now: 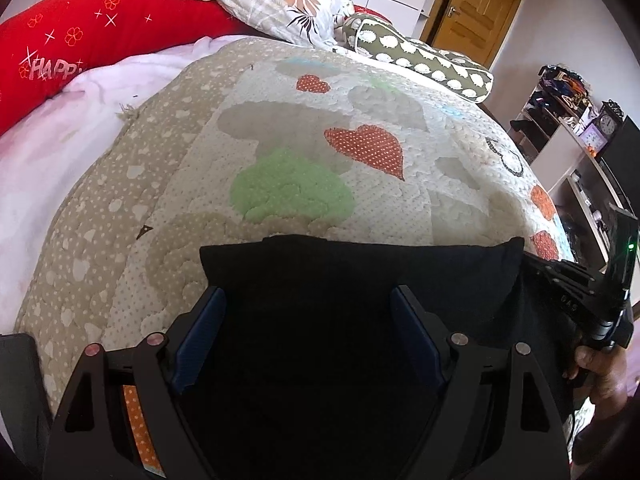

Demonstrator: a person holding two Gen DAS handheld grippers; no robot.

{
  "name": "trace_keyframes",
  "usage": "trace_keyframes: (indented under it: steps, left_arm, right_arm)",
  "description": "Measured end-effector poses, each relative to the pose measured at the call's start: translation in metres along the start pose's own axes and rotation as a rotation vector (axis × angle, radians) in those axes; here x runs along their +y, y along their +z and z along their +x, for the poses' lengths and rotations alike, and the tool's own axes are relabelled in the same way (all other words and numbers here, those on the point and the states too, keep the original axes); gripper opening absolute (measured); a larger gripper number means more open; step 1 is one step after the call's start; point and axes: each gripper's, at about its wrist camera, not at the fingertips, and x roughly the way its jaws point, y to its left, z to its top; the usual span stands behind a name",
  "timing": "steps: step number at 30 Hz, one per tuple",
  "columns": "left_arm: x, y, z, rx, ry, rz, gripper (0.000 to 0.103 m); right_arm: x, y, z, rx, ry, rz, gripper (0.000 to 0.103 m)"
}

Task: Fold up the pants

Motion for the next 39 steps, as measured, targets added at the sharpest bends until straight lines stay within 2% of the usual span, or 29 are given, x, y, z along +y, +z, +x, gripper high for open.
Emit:
trace_keyframes:
  steps: [2,3,5,13,17,21,25,27,31,36,39]
  left_arm:
    - [-0.002,-0.001,-0.009,-0.008,0.008,0.01,0.084]
    - [-0.002,-0.002,-0.012,-0.012,0.007,0.012,0.084]
    - [-0.005,-0.004,-0.022,-0.024,-0.018,0.012,0.084]
    - [-0.047,-0.02,-0.049,-0.052,-0.135,0.1,0.084]
    - [-0.077,-0.036,-0.043,-0.023,-0.164,0.167,0.084]
    - [-0.104,-0.054,-0.027,0.018,-0.187,0.21,0.084]
    - [-0.121,-0.066,-0.017,0.047,-0.167,0.255,0.084]
    - [-0.126,-0.068,-0.018,0.039,-0.159,0.268,0.084]
    - [-0.131,-0.068,-0.022,0.037,-0.182,0.27,0.084]
    - [-0.136,-0.07,-0.02,0.035,-0.188,0.28,0.084]
    - [-0.136,-0.072,-0.015,0.041,-0.182,0.276,0.084]
  right_arm:
    - [0.0,-0.008,-0.023,-0.022,-0.022,0.002,0.011]
    - [-0.002,-0.015,-0.035,-0.026,-0.013,0.011,0.028]
    - [-0.005,-0.033,-0.055,-0.035,-0.021,0.017,0.048]
    - [-0.055,-0.116,-0.111,-0.04,-0.137,0.182,0.049]
    - [-0.088,-0.136,-0.11,-0.046,-0.162,0.291,0.049]
    - [-0.109,-0.138,-0.112,-0.09,-0.107,0.411,0.049]
    - [-0.1,-0.138,-0.128,-0.094,-0.114,0.4,0.049]
    - [-0.094,-0.143,-0.14,-0.101,-0.121,0.379,0.055]
    - [-0.085,-0.155,-0.161,-0.119,-0.126,0.371,0.055]
    - [-0.075,-0.167,-0.165,-0.09,-0.14,0.341,0.056]
    - [-0.074,-0.176,-0.155,-0.058,-0.13,0.337,0.061]
